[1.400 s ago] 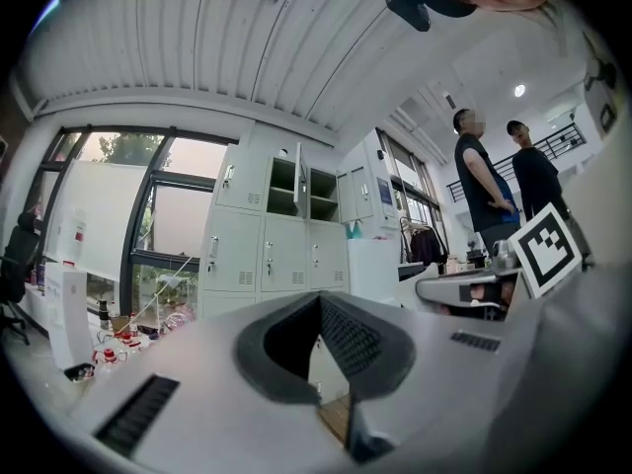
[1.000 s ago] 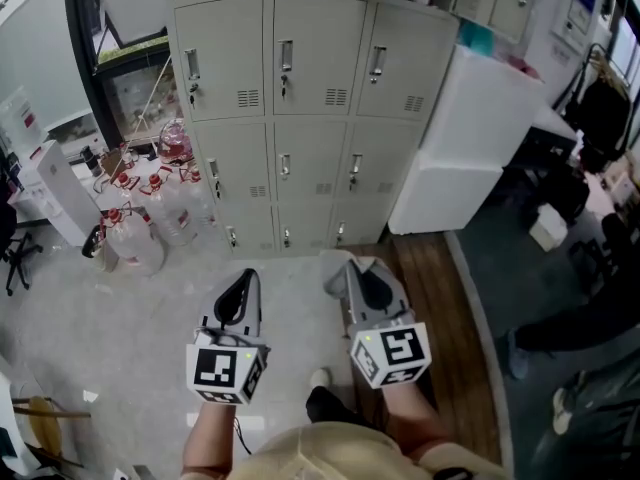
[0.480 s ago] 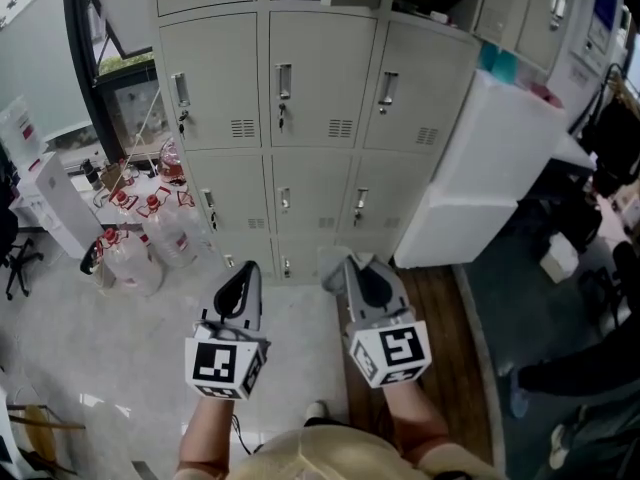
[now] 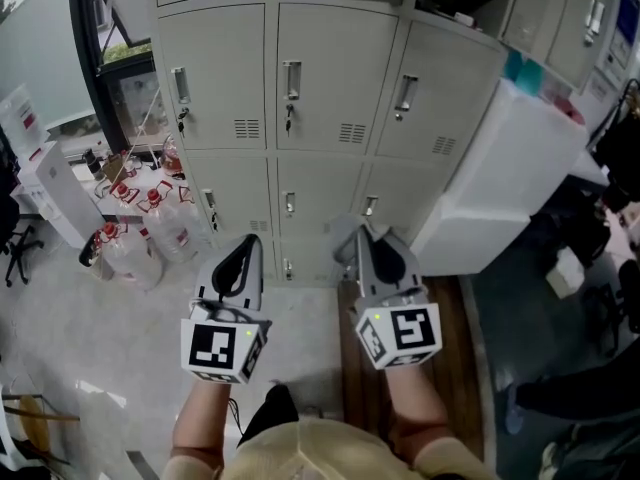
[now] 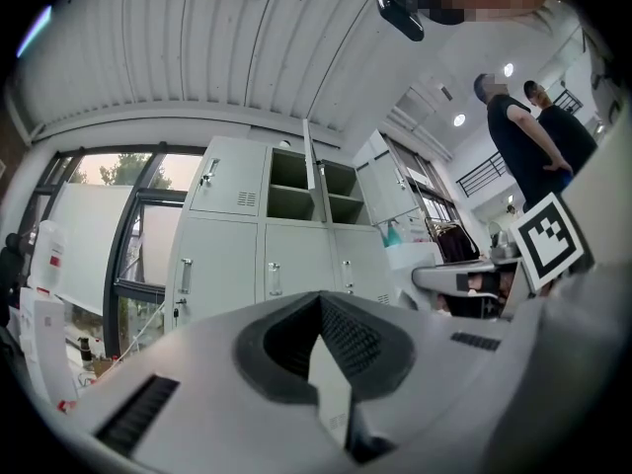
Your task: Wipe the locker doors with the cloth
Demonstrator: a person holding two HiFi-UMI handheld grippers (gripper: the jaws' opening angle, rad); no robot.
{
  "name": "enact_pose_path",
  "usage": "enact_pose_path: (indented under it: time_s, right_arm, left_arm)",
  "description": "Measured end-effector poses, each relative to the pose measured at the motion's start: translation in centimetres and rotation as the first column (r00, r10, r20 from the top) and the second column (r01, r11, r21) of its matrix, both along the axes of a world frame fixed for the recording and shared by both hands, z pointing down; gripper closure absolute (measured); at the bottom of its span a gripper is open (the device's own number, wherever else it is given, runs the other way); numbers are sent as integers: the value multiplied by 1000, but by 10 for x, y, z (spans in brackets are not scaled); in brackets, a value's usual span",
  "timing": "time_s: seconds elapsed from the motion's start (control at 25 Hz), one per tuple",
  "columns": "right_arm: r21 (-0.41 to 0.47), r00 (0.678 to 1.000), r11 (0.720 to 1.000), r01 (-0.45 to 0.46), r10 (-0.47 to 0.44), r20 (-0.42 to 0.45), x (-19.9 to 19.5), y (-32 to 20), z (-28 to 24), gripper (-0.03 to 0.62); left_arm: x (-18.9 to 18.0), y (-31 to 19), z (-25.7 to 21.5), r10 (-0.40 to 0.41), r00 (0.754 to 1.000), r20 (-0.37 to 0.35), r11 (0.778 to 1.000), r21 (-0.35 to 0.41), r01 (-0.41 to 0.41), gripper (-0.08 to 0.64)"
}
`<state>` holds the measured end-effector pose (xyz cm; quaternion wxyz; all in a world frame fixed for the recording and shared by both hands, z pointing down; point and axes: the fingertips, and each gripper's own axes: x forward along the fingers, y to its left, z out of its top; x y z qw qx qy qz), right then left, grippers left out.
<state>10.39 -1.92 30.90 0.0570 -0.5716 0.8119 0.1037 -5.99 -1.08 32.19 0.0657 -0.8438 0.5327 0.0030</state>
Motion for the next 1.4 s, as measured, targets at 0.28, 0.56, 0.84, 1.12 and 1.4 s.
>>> enact_pose_path:
  time_s: [0.28,0.56,0.84,1.12,1.4]
  right_arm:
    - [60,1000,998,-7,8,-16,-6,-54,-21,588]
    - [103,999,994,-32,33,-7,-24,-127,-41,588]
    - [172,999,984,-36,32,26,-46,-186,-68,588]
    - [235,998,971,-50,41,41,-70,-231,-91,588]
    - [248,997,966,-70,57,60,-80,-268,-94,588]
  left_arm:
    - [-3,-61,-14,22,1000,-22,999,47,-21,558]
    - [-19,-134,-35,51,995,-86,990,137,-39,558]
    - [-47,-188,-51,41,996,-84,985,169,-26,558]
    - [-68,-235,-54,66,993,-100,985,164,-49,558]
    - [-77,-267,-50,87,988,-125,985,162,-66,558]
